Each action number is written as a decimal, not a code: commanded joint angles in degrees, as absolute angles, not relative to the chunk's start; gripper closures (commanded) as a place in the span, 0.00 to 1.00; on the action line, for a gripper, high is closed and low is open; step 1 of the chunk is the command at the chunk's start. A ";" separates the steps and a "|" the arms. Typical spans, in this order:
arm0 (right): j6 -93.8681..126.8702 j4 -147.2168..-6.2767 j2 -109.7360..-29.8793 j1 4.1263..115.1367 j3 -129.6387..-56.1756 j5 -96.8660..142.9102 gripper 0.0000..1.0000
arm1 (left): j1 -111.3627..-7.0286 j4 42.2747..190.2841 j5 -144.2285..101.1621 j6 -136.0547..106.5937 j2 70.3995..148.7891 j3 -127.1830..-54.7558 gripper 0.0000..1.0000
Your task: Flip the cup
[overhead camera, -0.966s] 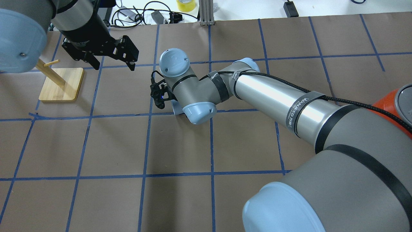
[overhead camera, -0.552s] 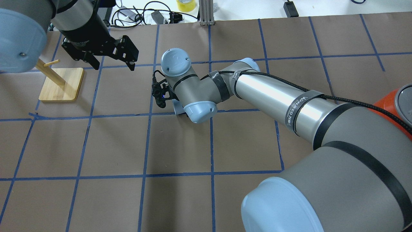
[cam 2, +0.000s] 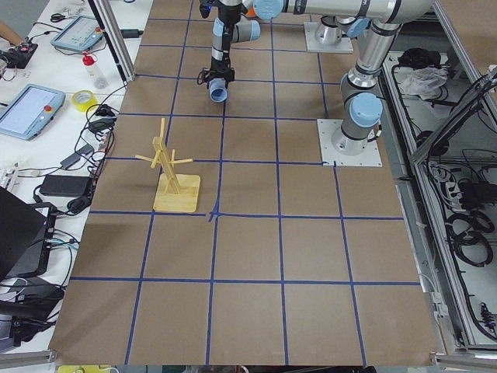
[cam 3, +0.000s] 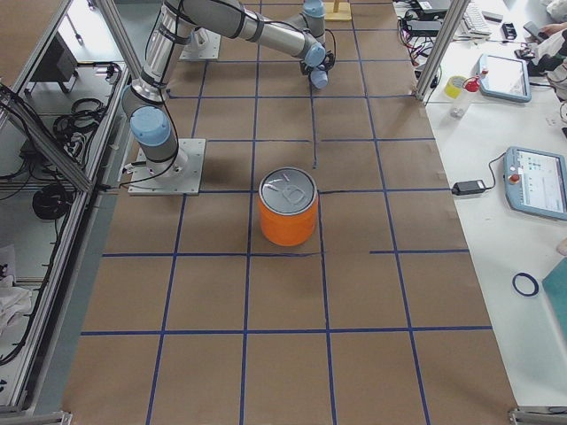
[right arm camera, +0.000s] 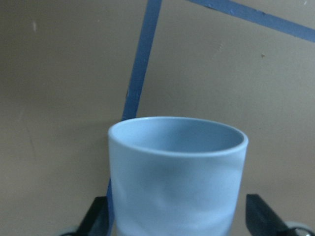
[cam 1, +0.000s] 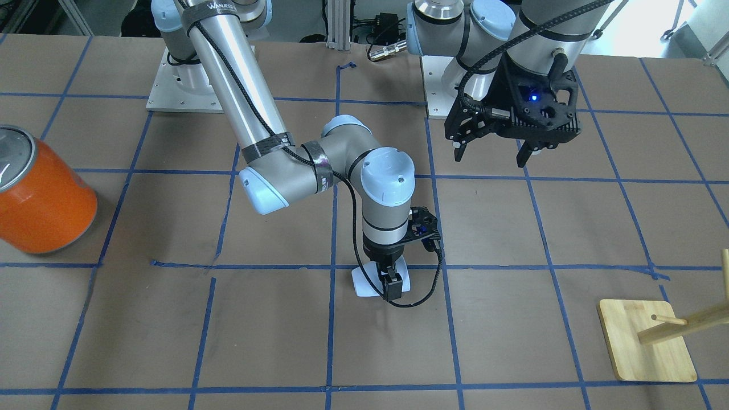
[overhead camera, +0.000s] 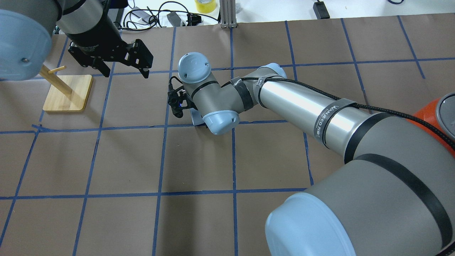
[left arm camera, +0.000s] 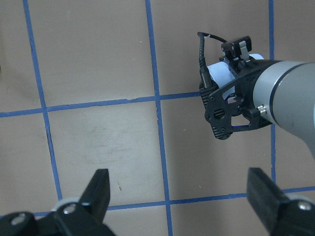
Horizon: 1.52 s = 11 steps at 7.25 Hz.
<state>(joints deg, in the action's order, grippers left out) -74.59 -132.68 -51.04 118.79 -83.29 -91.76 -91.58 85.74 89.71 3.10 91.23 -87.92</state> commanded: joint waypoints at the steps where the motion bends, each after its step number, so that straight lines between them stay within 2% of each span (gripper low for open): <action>1: -74.09 -131.58 -53.24 117.43 -82.80 -92.19 0.01 | -91.58 85.78 89.74 3.16 91.23 -87.89 0.00; 6: -69.30 -110.61 -68.45 100.23 -83.05 -91.50 0.01 | -91.58 85.78 89.74 3.08 91.14 -87.98 0.00; 9: -46.13 -100.25 -75.04 96.34 -83.93 -90.70 0.00 | -91.58 85.78 89.74 3.16 91.14 -87.98 0.00; 11: -19.90 -94.68 -80.04 95.80 -84.11 -90.35 0.00 | -91.58 85.69 89.65 3.16 92.19 -87.63 0.00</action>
<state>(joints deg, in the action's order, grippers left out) -34.58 -98.19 -77.04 96.13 -83.94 -90.50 -91.58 85.73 89.71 3.16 91.56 -87.89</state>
